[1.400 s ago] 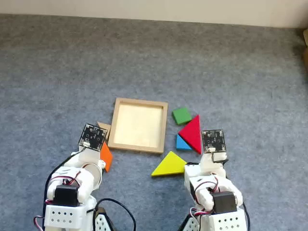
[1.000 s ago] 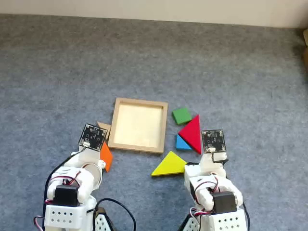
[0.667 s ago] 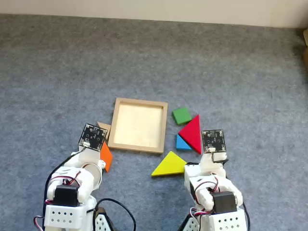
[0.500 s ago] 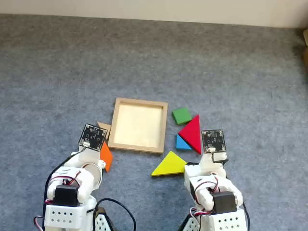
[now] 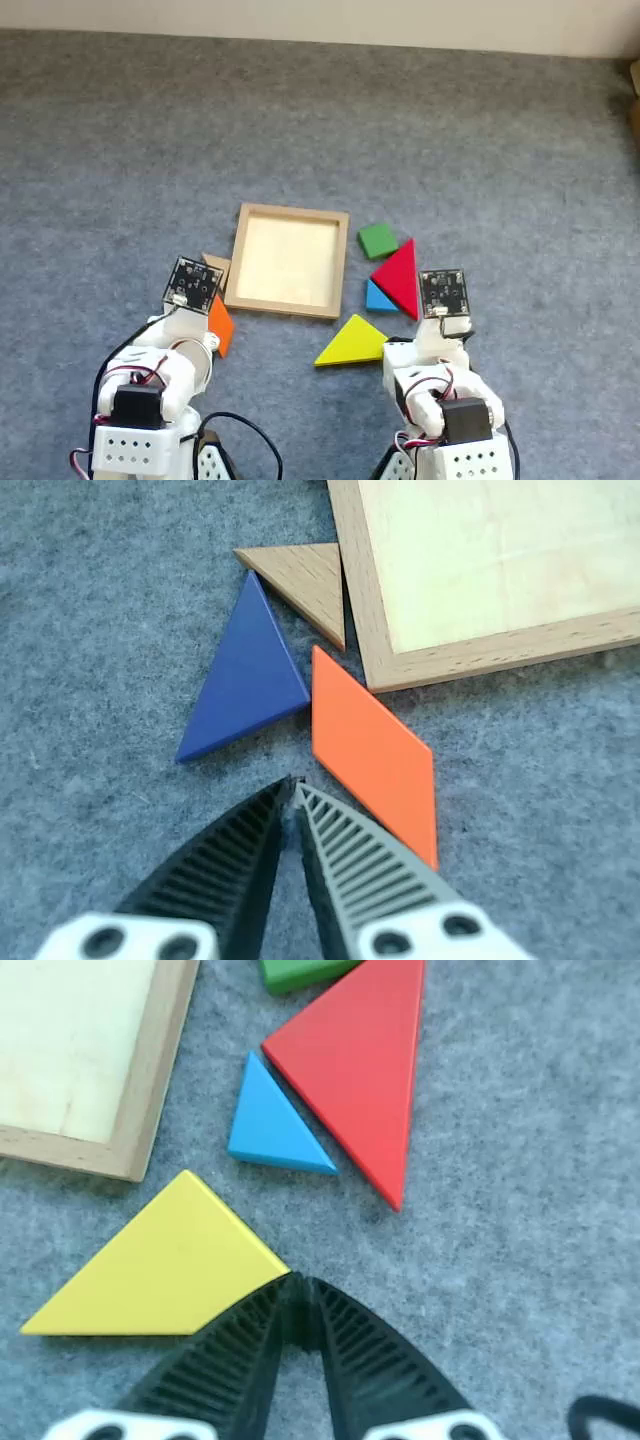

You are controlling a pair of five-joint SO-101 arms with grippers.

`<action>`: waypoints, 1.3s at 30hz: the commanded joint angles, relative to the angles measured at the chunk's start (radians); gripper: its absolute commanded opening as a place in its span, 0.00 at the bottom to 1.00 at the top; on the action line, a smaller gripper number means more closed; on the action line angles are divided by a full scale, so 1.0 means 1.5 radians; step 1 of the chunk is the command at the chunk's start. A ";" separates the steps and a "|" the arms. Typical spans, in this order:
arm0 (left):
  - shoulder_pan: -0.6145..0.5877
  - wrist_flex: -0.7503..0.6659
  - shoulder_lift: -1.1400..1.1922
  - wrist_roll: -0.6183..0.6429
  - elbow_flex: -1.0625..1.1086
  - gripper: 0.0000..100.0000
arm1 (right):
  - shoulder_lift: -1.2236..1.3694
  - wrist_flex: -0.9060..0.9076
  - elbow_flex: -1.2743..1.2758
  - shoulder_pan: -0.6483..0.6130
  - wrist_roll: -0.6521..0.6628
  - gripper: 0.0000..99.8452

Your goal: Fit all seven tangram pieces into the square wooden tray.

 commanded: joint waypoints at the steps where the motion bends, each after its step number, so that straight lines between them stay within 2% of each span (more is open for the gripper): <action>1: -0.011 0.002 -0.020 0.006 0.014 0.01 | -0.007 0.003 0.074 0.007 0.006 0.01; 6: -0.028 0.002 -0.021 0.006 0.014 0.01 | -0.007 0.003 0.074 0.007 0.006 0.01; 14: -0.198 0.002 -0.021 0.006 0.014 0.01 | -0.007 0.003 0.074 0.007 0.006 0.01; 17: -0.239 0.002 -0.021 0.006 0.014 0.01 | -0.007 0.003 0.074 0.007 0.006 0.01; 39: -0.248 0.002 -0.016 0.006 0.013 0.01 | -0.007 0.002 0.069 0.013 0.006 0.01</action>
